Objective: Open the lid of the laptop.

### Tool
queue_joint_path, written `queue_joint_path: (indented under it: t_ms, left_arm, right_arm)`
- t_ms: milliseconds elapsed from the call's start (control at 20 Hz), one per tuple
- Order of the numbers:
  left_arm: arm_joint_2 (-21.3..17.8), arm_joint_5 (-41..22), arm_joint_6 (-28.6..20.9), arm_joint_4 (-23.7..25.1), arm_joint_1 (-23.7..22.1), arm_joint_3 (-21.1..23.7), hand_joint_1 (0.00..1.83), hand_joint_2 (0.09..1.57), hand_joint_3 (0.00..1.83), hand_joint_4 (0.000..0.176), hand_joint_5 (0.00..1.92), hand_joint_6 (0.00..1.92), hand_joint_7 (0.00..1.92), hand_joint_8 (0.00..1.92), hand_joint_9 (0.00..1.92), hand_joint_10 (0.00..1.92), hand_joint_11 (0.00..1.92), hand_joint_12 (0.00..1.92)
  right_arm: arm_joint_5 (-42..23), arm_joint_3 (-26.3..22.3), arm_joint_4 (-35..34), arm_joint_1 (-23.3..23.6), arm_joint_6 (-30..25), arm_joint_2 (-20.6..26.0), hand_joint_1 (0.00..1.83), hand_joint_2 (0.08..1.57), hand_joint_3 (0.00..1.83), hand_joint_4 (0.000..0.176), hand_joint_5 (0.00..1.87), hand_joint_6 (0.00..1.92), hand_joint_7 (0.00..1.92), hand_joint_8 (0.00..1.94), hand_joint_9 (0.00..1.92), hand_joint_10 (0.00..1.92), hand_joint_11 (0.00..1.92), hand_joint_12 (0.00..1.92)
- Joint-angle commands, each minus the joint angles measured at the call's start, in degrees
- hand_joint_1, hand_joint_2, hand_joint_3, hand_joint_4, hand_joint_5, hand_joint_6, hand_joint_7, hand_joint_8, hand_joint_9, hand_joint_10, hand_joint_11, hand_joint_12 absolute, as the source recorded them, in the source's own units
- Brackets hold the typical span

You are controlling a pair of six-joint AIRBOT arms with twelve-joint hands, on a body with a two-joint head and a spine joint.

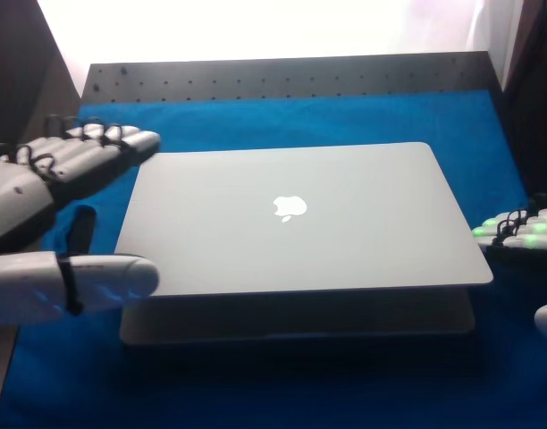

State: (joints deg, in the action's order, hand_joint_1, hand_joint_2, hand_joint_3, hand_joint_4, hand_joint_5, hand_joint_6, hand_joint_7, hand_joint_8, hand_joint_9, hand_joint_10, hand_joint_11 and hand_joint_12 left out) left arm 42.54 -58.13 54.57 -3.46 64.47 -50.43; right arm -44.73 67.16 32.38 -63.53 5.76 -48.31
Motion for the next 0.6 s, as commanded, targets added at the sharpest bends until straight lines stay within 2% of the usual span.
queue_joint_path:
  t_ms: [0,100,150,350,550]
  left_arm:
    - [0.67,-3.75,-0.46,0.14,-1.13,-0.43,0.14,1.04,0.0,0.0,0.0,0.0,0.0,0.0,0.0,0.0,0.0,0.0]
    - [1.72,-2.12,-1.26,1.18,-2.27,-1.21,0.39,0.99,0.0,0.0,0.0,0.0,0.0,0.0,0.0,0.0,0.0,0.0]
    - [1.75,-2.01,-1.27,1.28,-2.33,-1.19,0.45,0.95,0.0,0.0,0.0,0.0,0.0,0.0,0.0,0.0,0.0,0.0]
    - [1.76,-1.54,-1.59,1.29,-2.34,-1.11,0.59,0.89,0.0,0.0,0.0,0.0,0.0,0.0,0.0,0.0,0.0,0.0]
    - [1.8,-1.07,-1.66,1.28,-2.34,-0.97,0.64,0.89,0.0,0.0,0.0,0.0,0.0,0.0,0.0,0.0,0.0,0.0]
  right_arm:
    - [-5.19,0.1,-1.94,0.22,-0.6,-0.2,0.02,1.46,0.0,0.0,0.08,0.01,0.05,0.01,0.0,0.0,0.0,0.0]
    - [-5.21,0.09,0.01,0.26,-2.43,-0.65,0.0,1.46,0.0,0.0,0.07,0.0,0.02,0.0,0.0,0.0,0.0,0.0]
    - [-5.21,-0.18,1.02,0.42,-2.54,-0.83,0.0,1.47,0.01,0.0,0.04,0.0,0.0,0.0,0.0,0.0,0.0,0.0]
    - [-5.21,-1.13,3.64,1.4,-2.54,-0.84,0.1,1.45,0.0,0.0,0.04,0.0,0.01,0.0,0.0,0.0,0.0,0.0]
    - [-5.21,-1.45,6.31,3.51,-2.54,-0.7,0.02,1.45,0.0,0.0,0.0,0.0,0.0,0.0,0.0,0.0,0.0,0.0]
